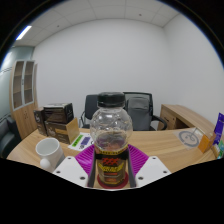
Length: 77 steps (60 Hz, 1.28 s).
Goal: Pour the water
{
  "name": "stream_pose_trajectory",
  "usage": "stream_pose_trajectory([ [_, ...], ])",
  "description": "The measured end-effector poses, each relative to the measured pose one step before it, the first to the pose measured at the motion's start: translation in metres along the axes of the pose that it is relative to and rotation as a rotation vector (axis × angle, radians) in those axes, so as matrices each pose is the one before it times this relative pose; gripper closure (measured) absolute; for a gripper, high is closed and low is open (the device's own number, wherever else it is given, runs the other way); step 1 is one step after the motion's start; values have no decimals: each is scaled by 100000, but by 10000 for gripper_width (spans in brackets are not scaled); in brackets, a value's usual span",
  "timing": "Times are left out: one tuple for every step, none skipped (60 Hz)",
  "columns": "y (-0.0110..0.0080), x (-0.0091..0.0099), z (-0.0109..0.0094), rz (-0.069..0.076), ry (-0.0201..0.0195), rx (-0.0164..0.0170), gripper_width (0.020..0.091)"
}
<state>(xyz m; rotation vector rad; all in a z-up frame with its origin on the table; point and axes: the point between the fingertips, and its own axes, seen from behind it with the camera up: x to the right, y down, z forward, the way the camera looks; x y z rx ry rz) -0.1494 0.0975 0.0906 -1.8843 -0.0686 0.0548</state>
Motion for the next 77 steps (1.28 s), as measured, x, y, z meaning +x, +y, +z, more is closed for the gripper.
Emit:
stream_pose_trajectory([
  [-1, -39, 52, 26, -203, -52, 609],
  [36, -9, 43, 74, -137, -215, 591],
  [138, 39, 23, -96, 164, -789, 567],
  [144, 71, 9, -169, 457, -955, 515],
  [106, -16, -40, -228, 269, -824, 448],
  [56, -30, -64, -224, 134, -693, 365],
  [41, -14, -103, -173, 77, -706, 278],
  [10, -39, -137, -34, 166, -692, 231],
  [13, -5, -212, -113, 80, -730, 260],
  [21, 24, -230, -42, 191, -712, 275],
  [52, 149, -308, -217, 20, -797, 276],
  [15, -153, -308, 3, 201, -901, 269],
  [-10, 197, -398, -51, 307, -668, 254],
  [-47, 7, -414, 100, 315, -568, 236],
  [-43, -110, -475, 56, -104, -587, 235],
  [5, -34, -477, 164, 122, -731, 242],
  [-35, -201, -528, 328, 180, -842, 249],
  [-17, 120, -663, 277, 121, -580, 250],
  [-38, -107, -665, 419, 51, -547, 252],
  [-60, -73, -712, 419, 117, -549, 252],
  [-39, -57, -753, 381, 259, -573, 252],
  [-19, -180, -838, 443, 457, -440, 248],
  [-36, -79, -801, 428, 285, -415, 247],
  [-45, -104, -868, 391, 218, -300, 242],
  [-28, -132, -864, 387, 245, -292, 240],
  [6, -124, -921, 398, 371, -425, 243],
  [46, -113, -942, 377, 426, -512, 245],
  [-12, -133, -735, 321, 264, -608, 243],
  [54, -195, -1022, 253, 344, -308, 240],
  [45, -132, -1048, 177, 382, -123, 242],
  [71, -73, -1119, 211, 662, -282, 244],
  [123, -92, -1042, 274, 766, -370, 243],
  [171, -92, -1018, 189, 790, -542, 243],
  [162, -78, -1047, 59, 670, -459, 242],
  [135, -122, -1027, -90, 551, -178, 241],
  [115, -125, -1000, -151, 544, 67, 241],
  [123, -108, -985, -198, 690, 132, 242],
  [196, -35, -1032, -229, 889, -52, 245],
  [220, 85, -998, -146, 815, -529, 245],
  [323, -90, -1018, -105, 970, -511, 247],
  [364, -113, -994, 0, 732, -606, 246],
  [310, -168, -949, 21, 396, -451, 246],
  [256, -173, -939, 43, 251, -198, 245],
  [245, -158, -897, 105, 171, -147, 247],
  [262, -193, -862, 157, 135, -122, 245],
  [227, -11, -822, 49, 35, -339, 246],
  [230, -271, -869, 1, 49, -130, 247],
  [247, -176, -784, 42, 64, -87, 247],
  [268, -160, -828, -54, 96, -163, 248],
  [239, -173, -723, -115, 20, -55, 247],
  [189, -149, -650, -205, 35, 20, 246],
  [163, -125, -607, -336, 106, 73, 246],
  [175, -84, -557, -331, 289, 120, 247],
  [177, -28, -575, -335, 427, 43, 247],
  [151, -21, -522, -364, 409, 21, 248],
  [90, -58, -399, -396, 445, 72, 247],
  [102, 1, -480, -259, 379, 195, 247],
  [99, 11, -446, -189, 378, 191, 247],
  [96, -43, -441, -187, 266, 117, 246],
  [89, -9, -376, -240, 128, 75, 247],
  [119, -34, -338, -186, 1, -19, 248],
  [20, -69, -361, 53, -134, -330, 247],
  [98, -60, -254, 283, -119, -258, 246],
  [112, -38, -190, 335, -68, -171, 247],
  [94, -36, -207, 210, 84, -2, 247],
  [93, 2, -174, 102, 293, 62, 244],
  [82, 24, -185, 13, 398, -57, 246],
  [48, 36, -156, -102, 379, -60, 248],
  [42, 41, -91, -33, 238, -88, 247],
  [8, 13, -120, 73, 69, 149, 247],
  [-57, -13, -114, 240, -73, 331, 244],
  [-95, -68, -94, 161, -97, 416, 245],
  [-107, -40, -59, -69, -52, 312, 247],
  [-87, -35, -84, -236, 19, 180, 247],
  [-78, -17, -55, -336, 94, 103, 247],
  [-51, -3, -63, -310, 137, 87, 248],
  [-67, 21, -67, -317, 63, 58, 246],
])
